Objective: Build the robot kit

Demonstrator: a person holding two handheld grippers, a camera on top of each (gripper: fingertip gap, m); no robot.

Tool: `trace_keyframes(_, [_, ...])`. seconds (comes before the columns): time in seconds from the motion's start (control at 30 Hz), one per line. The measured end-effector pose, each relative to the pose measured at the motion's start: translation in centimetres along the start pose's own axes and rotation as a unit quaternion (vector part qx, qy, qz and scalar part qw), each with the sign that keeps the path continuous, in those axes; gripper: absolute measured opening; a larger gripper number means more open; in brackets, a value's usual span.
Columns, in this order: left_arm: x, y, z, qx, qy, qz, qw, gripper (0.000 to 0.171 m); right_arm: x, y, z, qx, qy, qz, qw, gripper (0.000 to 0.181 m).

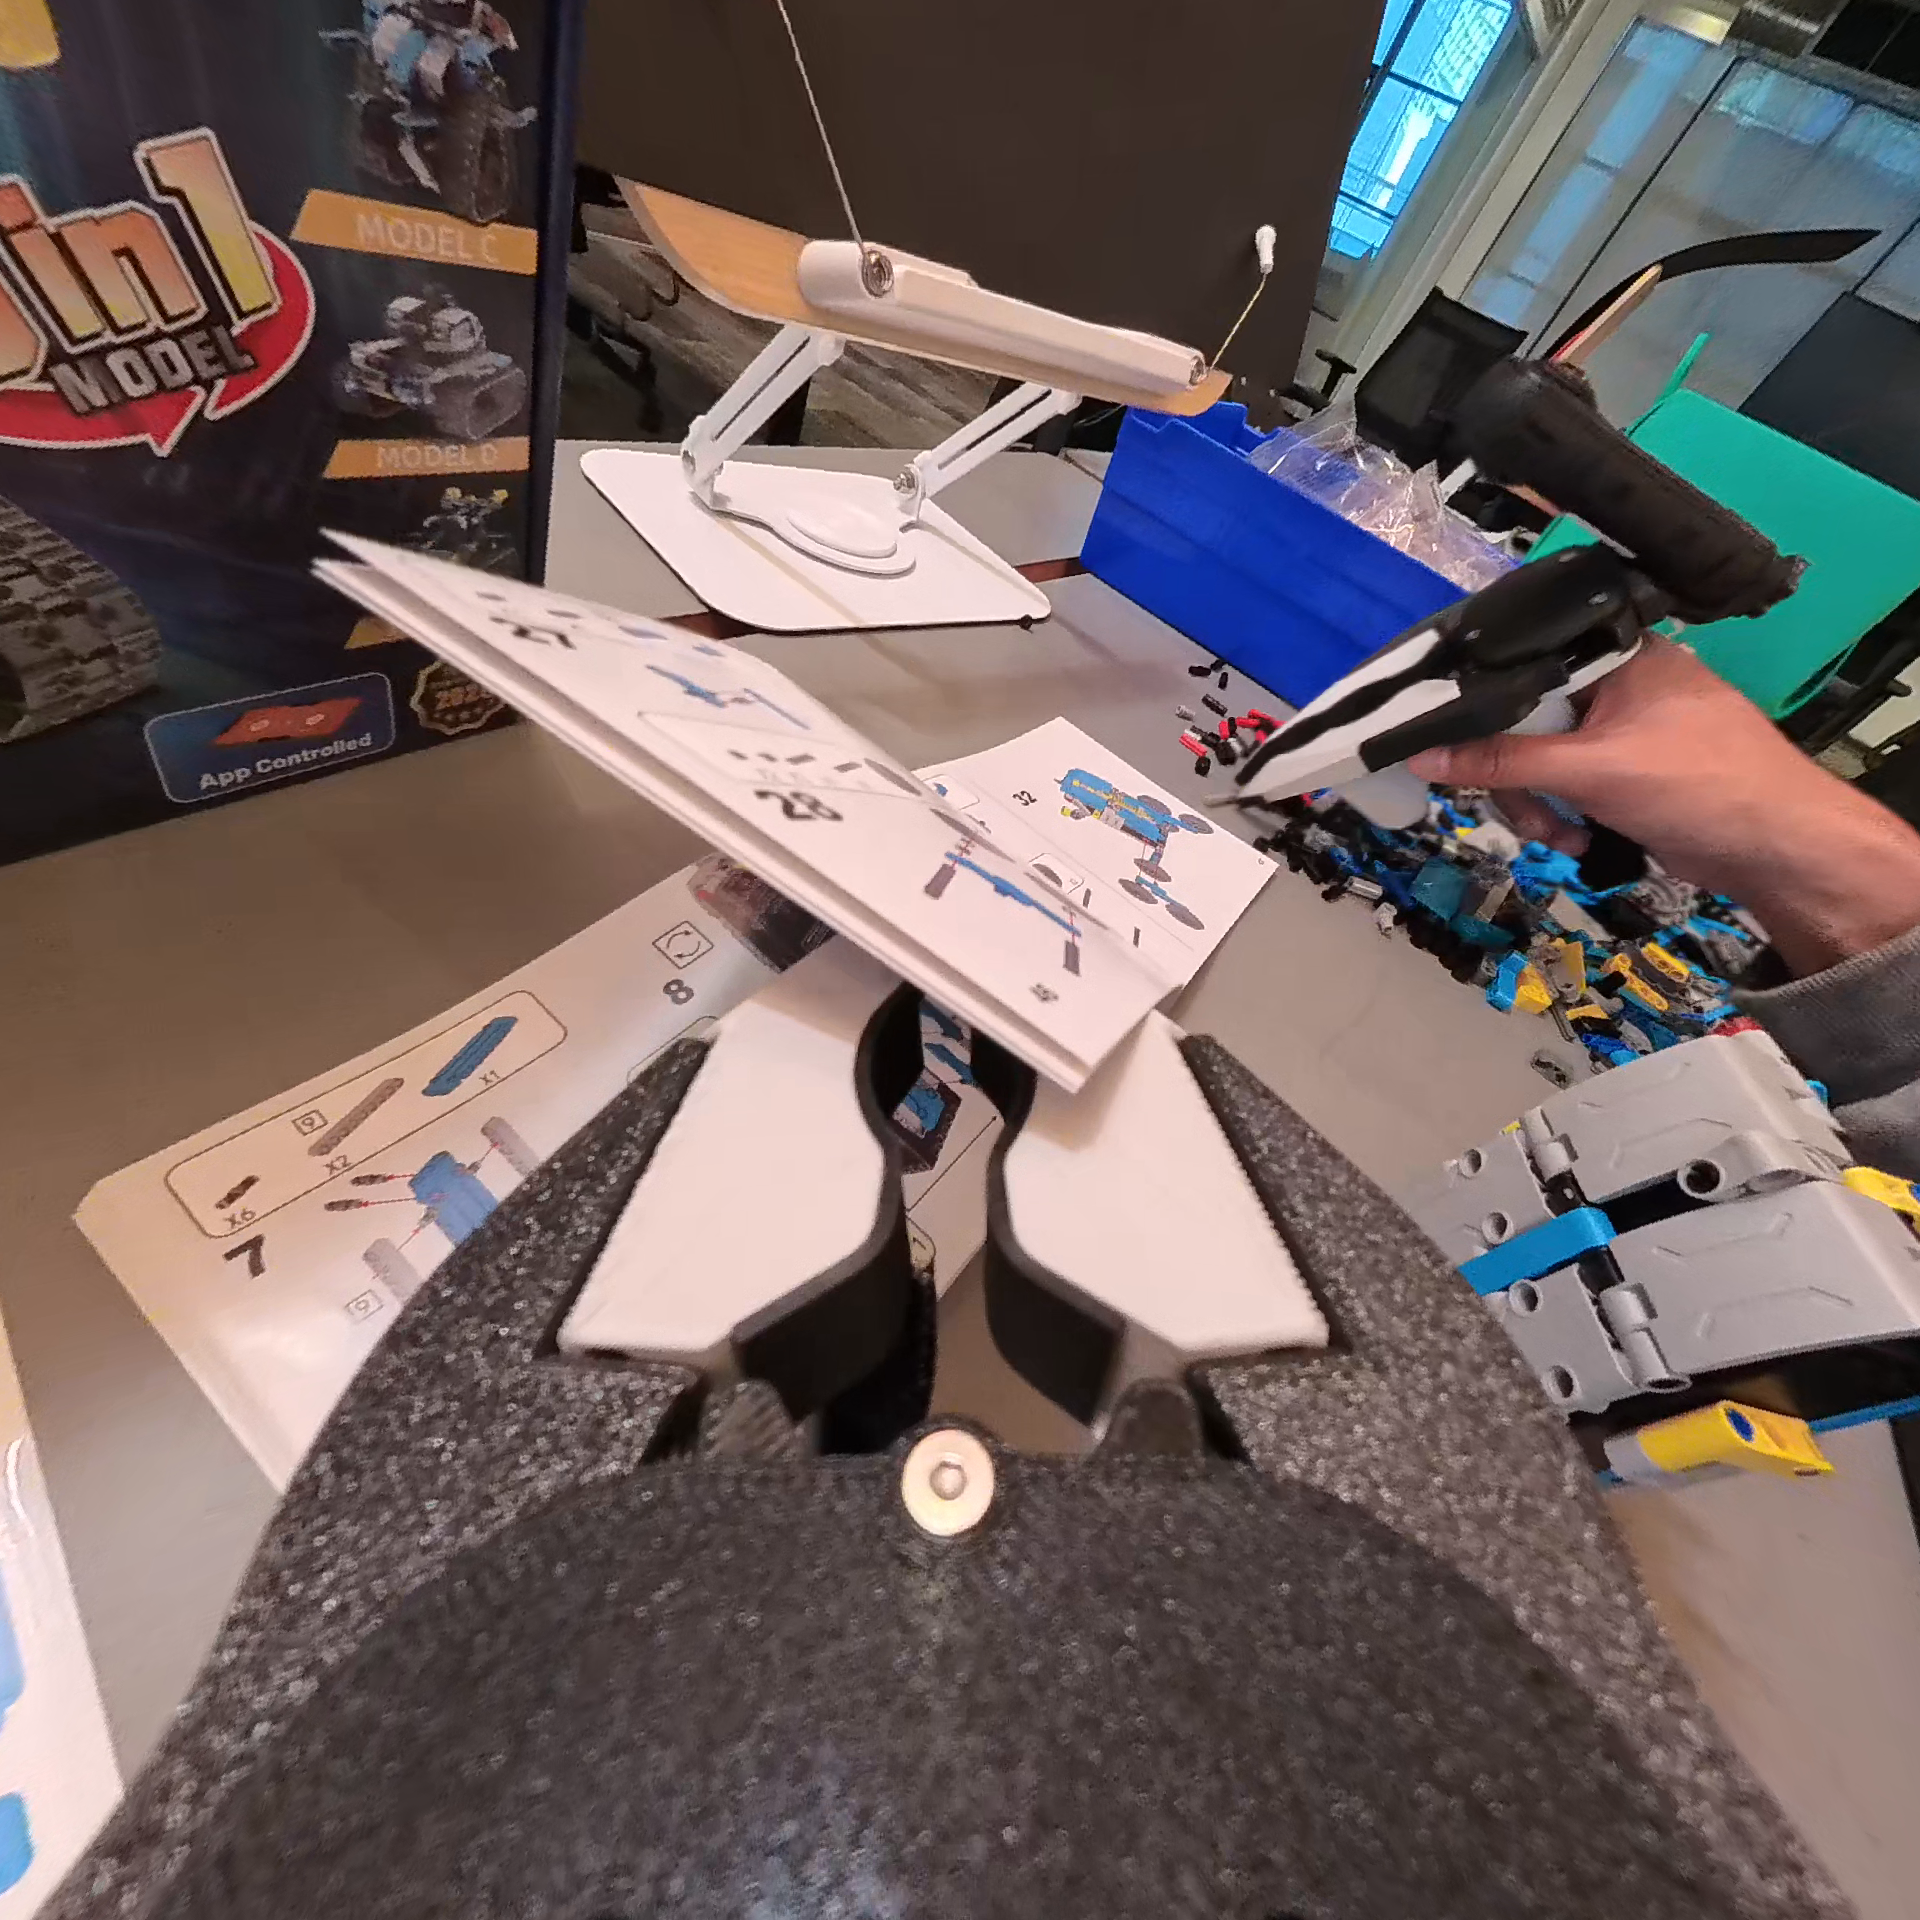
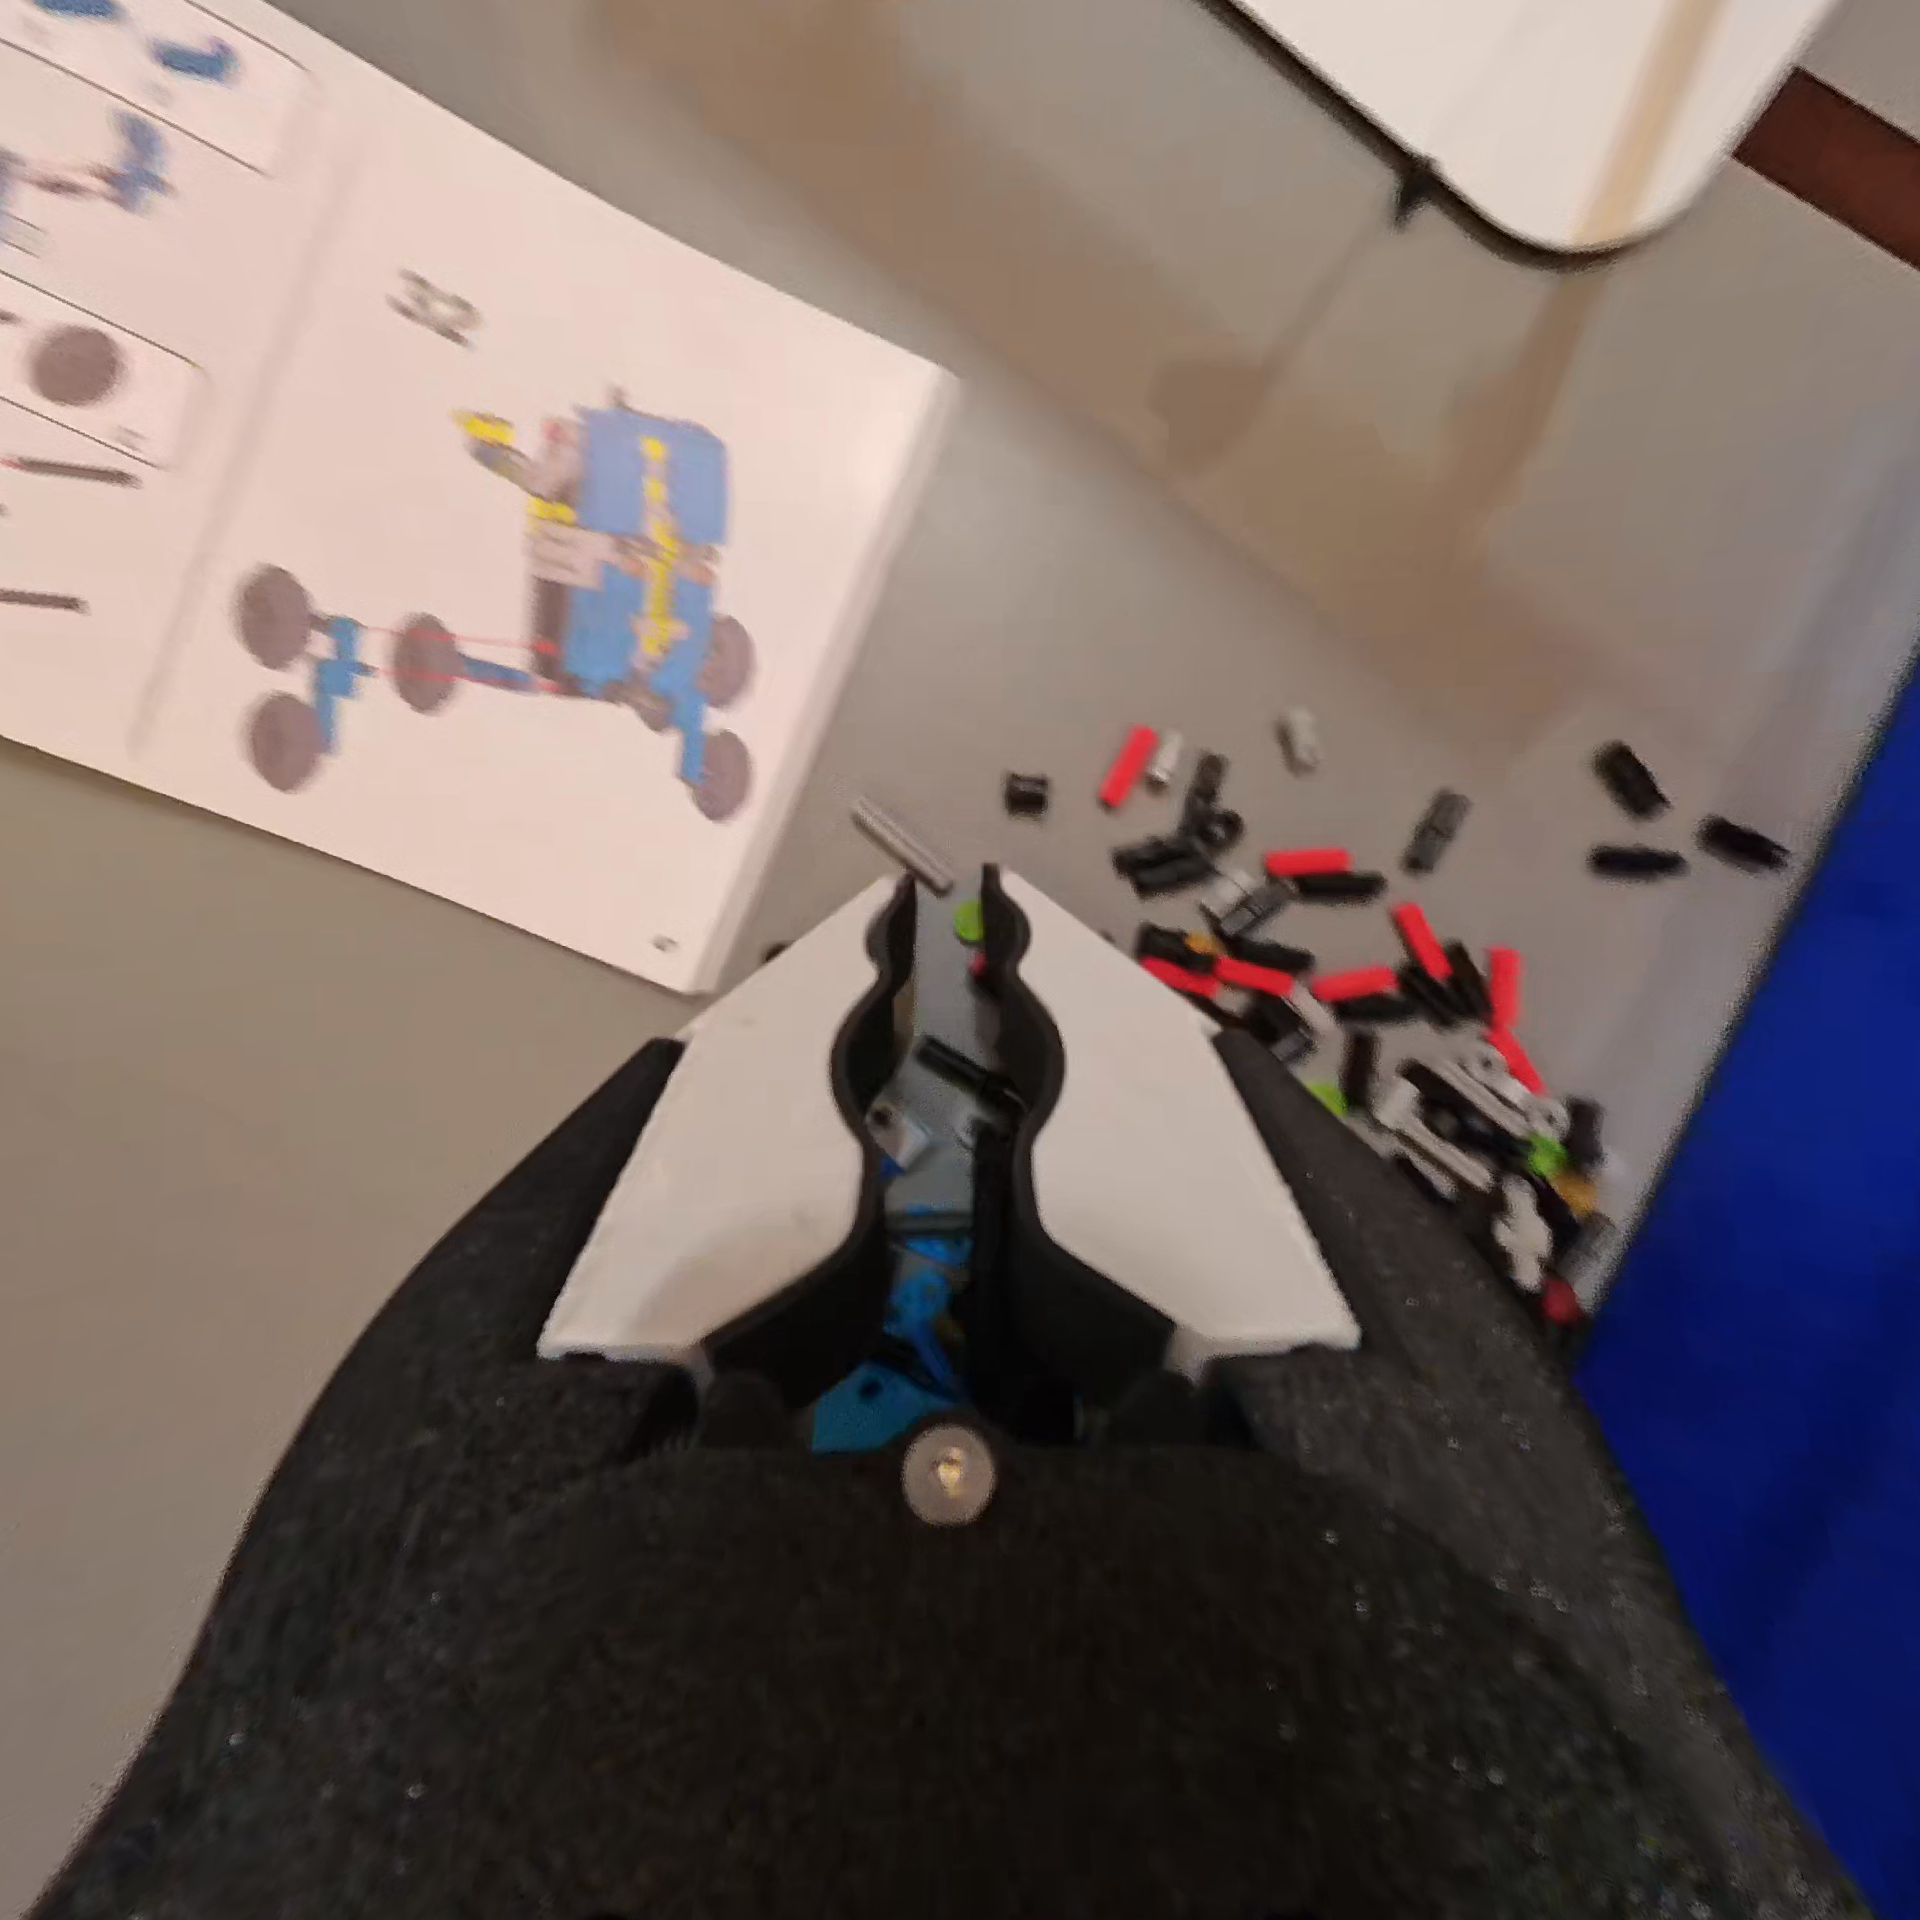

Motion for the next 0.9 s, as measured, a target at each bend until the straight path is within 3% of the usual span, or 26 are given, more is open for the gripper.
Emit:
trace_keyframes(0.1, [0.0, 0.0, 0.0, -0.001, 0.003, 0.002, 1.0, 0.0, -0.8, -1.1, -0.9, -0.022, 0.023, -0.002, 1.0, 0.013])
trace_keyframes(0.2, [0.0, 0.2, -0.1, -0.006, 0.005, 0.005, 1.0, 0.0, 0.6, -2.9, 0.7, 0.03, 0.018, -0.075, 0.997, 0.02])
trace_keyframes(0.23, [0.1, 0.2, -0.2, -0.012, 0.006, 0.003, 1.0, 0.007, 1.7, -3.4, 2.1, 0.073, 0.005, -0.113, 0.991, 0.024])
trace_keyframes(0.33, [0.7, 0.1, -0.9, -0.075, 0.0, -0.012, 0.997, 0.056, 5.9, -4.1, 7.8, 0.248, -0.029, -0.219, 0.943, 0.047])
trace_keyframes(0.4, [1.3, -0.4, -1.3, -0.15, -0.021, -0.032, 0.988, 0.062, 8.7, -3.5, 11.4, 0.358, -0.027, -0.224, 0.906, 0.069])
trace_keyframes(0.47, [1.7, -0.8, -1.1, -0.185, -0.054, -0.051, 0.98, 0.062, 10.8, -2.3, 14.3, 0.428, -0.015, -0.208, 0.879, 0.086])
trace_keyframes(0.53, [2.1, -0.9, -0.5, -0.216, -0.086, -0.061, 0.971, 0.062, 11.8, -1.2, 16.4, 0.435, -0.025, -0.193, 0.879, 0.083])
trace_keyframes(0.6, [2.5, -0.8, 0.0, -0.246, -0.115, -0.056, 0.961, 0.061, 12.0, -0.9, 17.5, 0.397, -0.043, -0.187, 0.898, 0.076])
trace_keyframes(0.77, [2.6, -0.6, 0.6, -0.301, -0.136, -0.048, 0.942, 0.061, 11.7, -1.2, 17.1, 0.353, -0.044, -0.197, 0.914, 0.076])
trace_keyframes(0.9, [2.3, -0.6, 0.4, -0.308, -0.14, -0.046, 0.94, 0.062, 11.4, -1.1, 16.2, 0.343, -0.044, -0.192, 0.918, 0.08])
Point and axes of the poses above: each gripper's, where its closed fingertips meet, y out along the fingers, x out of its top, z = x × y across the jaws, the point moved 10 cm from there along -y, back along the fingers, and after that the axes turned 10 degrees about z, right-handed, at the moved point
